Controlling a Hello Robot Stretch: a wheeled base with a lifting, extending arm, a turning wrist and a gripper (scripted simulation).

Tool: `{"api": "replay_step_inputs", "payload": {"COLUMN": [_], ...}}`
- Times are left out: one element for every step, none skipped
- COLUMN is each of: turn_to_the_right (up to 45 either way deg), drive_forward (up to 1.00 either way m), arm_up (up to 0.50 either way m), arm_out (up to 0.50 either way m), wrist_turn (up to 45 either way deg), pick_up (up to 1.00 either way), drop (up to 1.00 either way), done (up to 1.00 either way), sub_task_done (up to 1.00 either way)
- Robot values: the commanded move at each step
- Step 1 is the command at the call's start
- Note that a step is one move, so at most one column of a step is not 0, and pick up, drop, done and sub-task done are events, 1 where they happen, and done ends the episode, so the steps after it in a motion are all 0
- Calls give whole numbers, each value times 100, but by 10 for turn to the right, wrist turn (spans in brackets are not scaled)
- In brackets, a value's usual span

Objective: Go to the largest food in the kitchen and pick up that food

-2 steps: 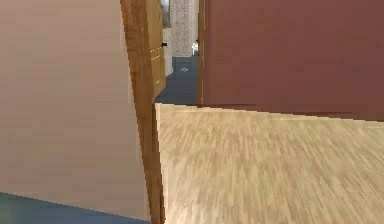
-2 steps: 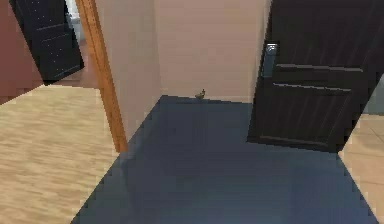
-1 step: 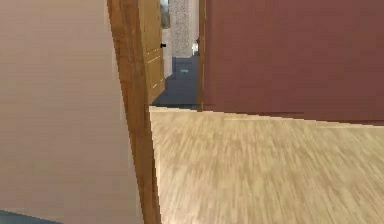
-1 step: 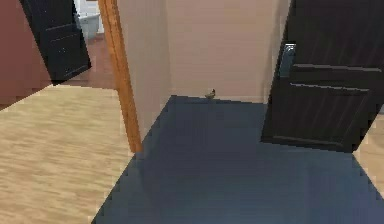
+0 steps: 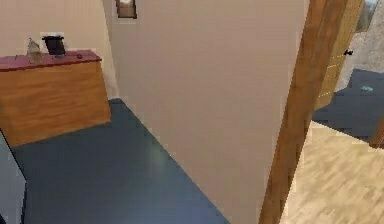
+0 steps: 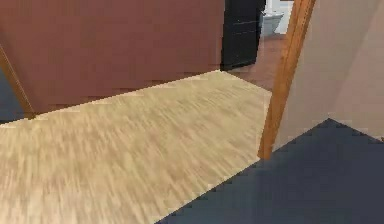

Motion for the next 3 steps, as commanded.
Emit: {"api": "replay_step_inputs", "payload": {"turn_to_the_right": [-270, 0, 0], "drive_forward": [0, 100, 100], "arm_up": [0, 0, 0], "arm_out": [0, 0, 0], "wrist_turn": [0, 0, 0], "pick_up": [0, 0, 0], "drop": [0, 0, 0], "done": [0, 0, 0], "sub_task_done": [0, 0, 0]}}
